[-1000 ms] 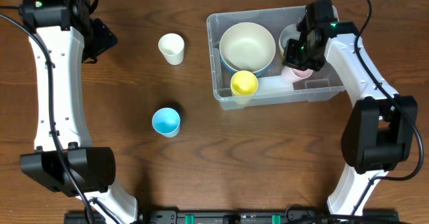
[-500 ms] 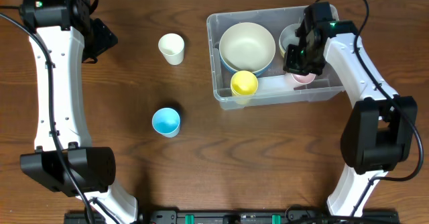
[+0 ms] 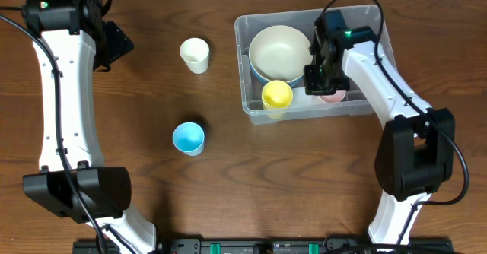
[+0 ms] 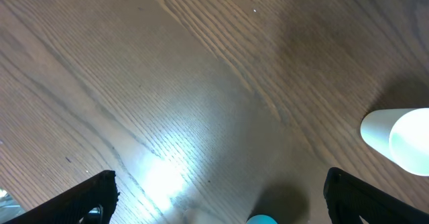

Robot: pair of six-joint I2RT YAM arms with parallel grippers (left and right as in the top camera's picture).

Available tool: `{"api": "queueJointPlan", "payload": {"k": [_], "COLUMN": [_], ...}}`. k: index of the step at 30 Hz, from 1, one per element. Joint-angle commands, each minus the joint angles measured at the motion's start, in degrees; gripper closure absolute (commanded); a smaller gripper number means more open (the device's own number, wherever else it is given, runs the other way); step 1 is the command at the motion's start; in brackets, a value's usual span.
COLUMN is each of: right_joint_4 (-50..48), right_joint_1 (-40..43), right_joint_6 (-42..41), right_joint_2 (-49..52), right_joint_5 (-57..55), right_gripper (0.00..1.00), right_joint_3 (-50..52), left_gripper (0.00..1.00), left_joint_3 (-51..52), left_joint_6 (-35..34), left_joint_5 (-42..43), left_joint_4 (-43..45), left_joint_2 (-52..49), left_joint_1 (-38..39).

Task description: Pack container

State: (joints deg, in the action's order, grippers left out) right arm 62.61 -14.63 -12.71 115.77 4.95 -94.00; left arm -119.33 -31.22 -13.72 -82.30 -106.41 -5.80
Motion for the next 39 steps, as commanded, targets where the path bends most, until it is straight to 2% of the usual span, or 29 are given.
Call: {"api": "queueJointPlan", "payload": {"k": [1,2,3,9,11,18,25,28,31,34,39], "right_joint_4": [0.4,0.4,0.5,0.5,0.4,2.7,12.8,16.8,20.2,23.1,26.8], "right_joint_1": [-0.6,-0.6,-0.6,-0.5,-0.5,-0.5,-0.5,0.1,1.8,5.4,15.3], "right_joint_6": [0.9,0.9,0.9,0.8,0.8,0.8,0.8,0.7,-3.3,-10.0,-15.8], "right_joint_2": [1.1,1.1,1.1,1.1,1.1,1.1,1.0,0.5,-0.2,-1.0,-1.2], "right_joint_5": [0.8,0.7,0.4,-1.9,-2.2,-2.2,-2.2,-2.8,-8.6,-17.0,-16.5], "right_gripper": [0.99,0.98,0.92,0.43,0.35,0.29,0.25,0.17,0.01,0.01,0.01], "right_joint_3": [1.1,1.1,1.1,1.1,1.1,-2.1,-18.3,-27.6,-35.8,-41.1,-41.8], "left_gripper": [0.02,0.02,0.02,0.02,0.02,0.02,0.02,0.02,0.02,0.02,0.02], "left_joint_3": [0.4,0.4,0.4,0.4,0.4,0.4,0.4,0.4,0.4,0.4,0.4], "left_joint_6": [0.7,0.7,0.7,0.7,0.7,0.7,0.7,0.7,0.7,0.7,0.7], "left_joint_5": [-0.5,-0.5,-0.5,-0.5,-0.5,-0.5,-0.5,-0.5,-0.5,-0.5,-0.5], "left_joint_4": [-0.3,-0.3,-0.3,-0.3,-0.3,-0.3,-0.3,0.0,0.3,0.3,0.5], "left_joint_2": [-0.5,-0.5,-0.5,-0.5,-0.5,-0.5,-0.5,-0.5,-0.6,-0.7,-0.7], "left_joint_1": [0.0,0.0,0.0,0.0,0.0,0.0,0.0,0.0,0.0,0.0,0.0]}}
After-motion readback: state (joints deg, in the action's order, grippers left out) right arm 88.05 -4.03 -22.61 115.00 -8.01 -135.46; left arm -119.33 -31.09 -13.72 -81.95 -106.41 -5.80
